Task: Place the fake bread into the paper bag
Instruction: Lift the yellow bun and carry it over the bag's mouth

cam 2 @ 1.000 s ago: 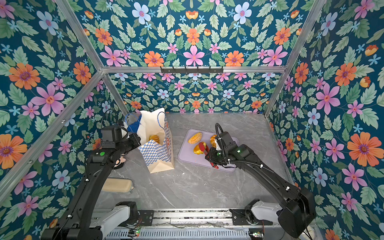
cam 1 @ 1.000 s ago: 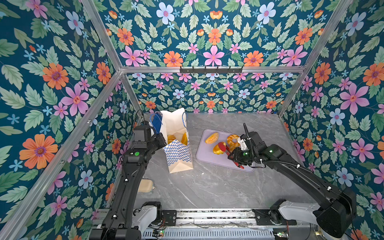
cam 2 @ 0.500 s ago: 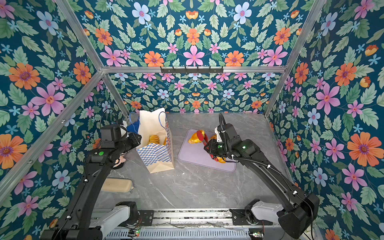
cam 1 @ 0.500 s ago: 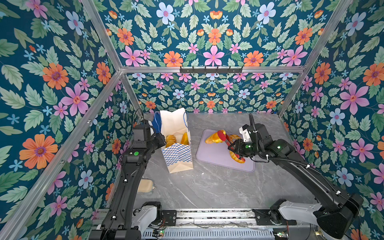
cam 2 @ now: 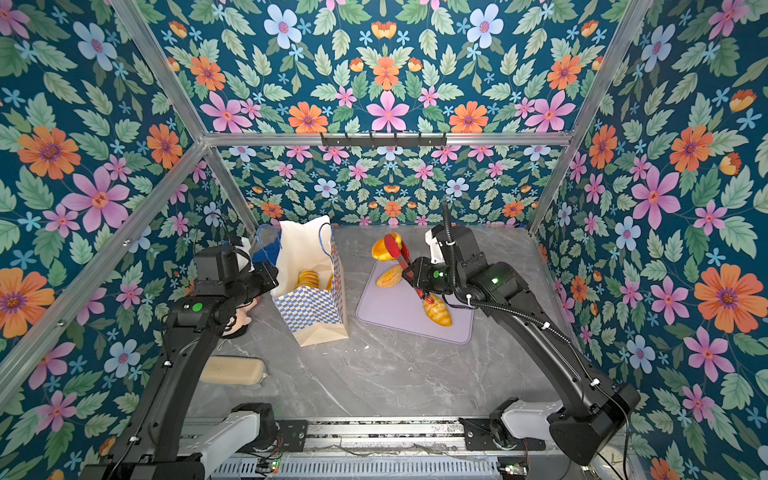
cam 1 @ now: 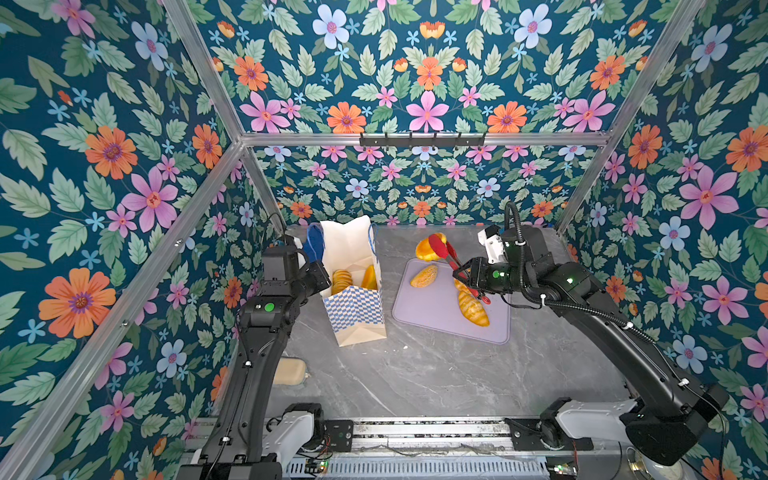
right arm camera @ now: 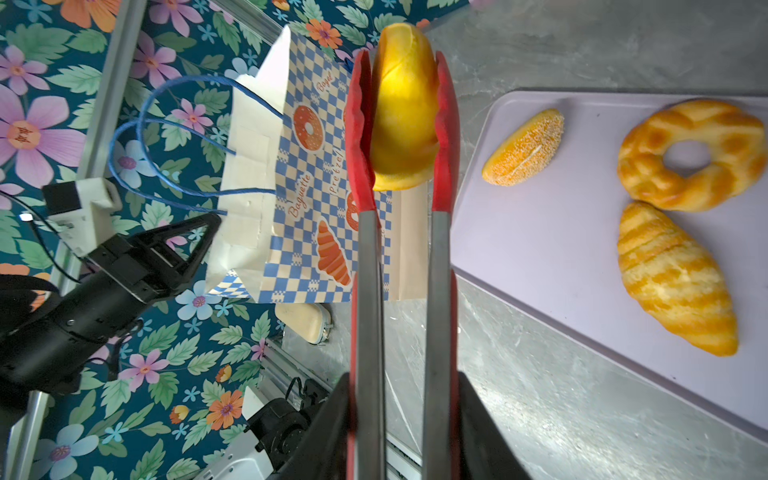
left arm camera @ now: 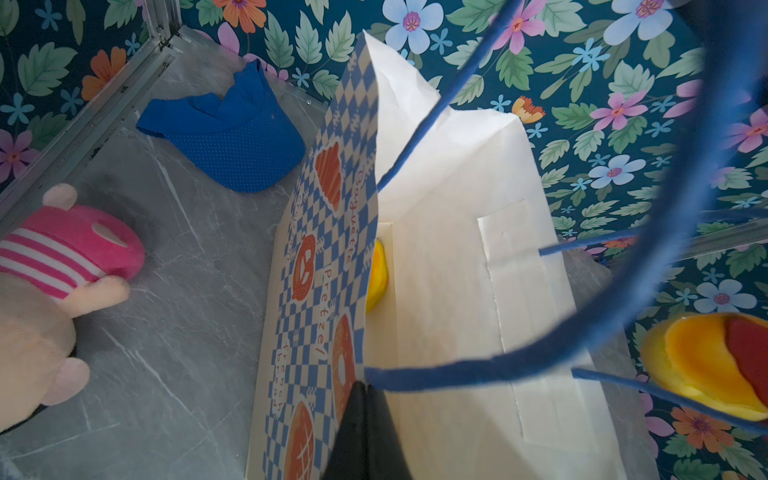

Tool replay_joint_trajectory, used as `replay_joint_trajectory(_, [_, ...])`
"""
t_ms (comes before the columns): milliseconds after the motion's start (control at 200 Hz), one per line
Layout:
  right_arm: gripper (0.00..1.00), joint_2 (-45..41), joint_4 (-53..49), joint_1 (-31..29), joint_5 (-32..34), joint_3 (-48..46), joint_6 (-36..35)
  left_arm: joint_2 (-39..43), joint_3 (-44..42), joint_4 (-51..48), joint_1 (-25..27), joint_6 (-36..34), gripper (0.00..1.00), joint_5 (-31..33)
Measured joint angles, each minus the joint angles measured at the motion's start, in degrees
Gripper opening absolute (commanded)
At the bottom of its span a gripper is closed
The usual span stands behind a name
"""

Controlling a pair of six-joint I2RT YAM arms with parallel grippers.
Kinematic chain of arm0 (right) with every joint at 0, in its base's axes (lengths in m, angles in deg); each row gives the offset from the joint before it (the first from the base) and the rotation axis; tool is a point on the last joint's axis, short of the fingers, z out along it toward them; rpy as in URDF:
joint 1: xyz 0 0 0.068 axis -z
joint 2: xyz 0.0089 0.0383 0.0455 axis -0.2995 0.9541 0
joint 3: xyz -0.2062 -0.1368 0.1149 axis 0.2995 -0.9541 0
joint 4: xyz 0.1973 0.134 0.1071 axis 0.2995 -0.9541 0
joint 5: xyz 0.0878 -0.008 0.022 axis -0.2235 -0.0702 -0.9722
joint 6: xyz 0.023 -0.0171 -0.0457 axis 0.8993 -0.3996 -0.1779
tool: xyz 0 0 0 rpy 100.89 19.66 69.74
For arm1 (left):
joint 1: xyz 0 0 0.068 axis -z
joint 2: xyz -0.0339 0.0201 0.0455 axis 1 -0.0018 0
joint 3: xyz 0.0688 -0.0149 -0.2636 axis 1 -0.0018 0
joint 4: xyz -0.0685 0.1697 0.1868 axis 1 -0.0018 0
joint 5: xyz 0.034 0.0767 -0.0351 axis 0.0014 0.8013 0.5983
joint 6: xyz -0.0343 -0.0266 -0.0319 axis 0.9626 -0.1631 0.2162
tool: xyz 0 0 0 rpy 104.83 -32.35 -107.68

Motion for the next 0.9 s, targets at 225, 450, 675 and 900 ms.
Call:
replay_joint_trajectory(225, [0.36, 1.18, 0.50, 0.00, -1.16, 4.70, -0.72, -0.17, -0.20, 0.20, 0.00, 0.00, 0.01, -0.04])
replay_joint_trajectory(450, [0.36, 3.13, 1.97, -0.04, -3.37, 8.98, -1.70, -0.17, -0.20, 0.15, 0.00, 0.15, 0.20, -0.07])
replay_joint_trajectory(675, [0.36, 5.40, 3.43, -0.98, -4.94, 12.83, -1.73, -0.24, -0.20, 0.15, 0.00, 0.15, 0.12, -0.07])
replay_joint_trajectory(900, [0.36, 8.68, 3.82, -4.00, -5.38, 18.18, -2.27, -0.44, -0.59, 0.22, 0.00, 0.15, 0.03, -0.26])
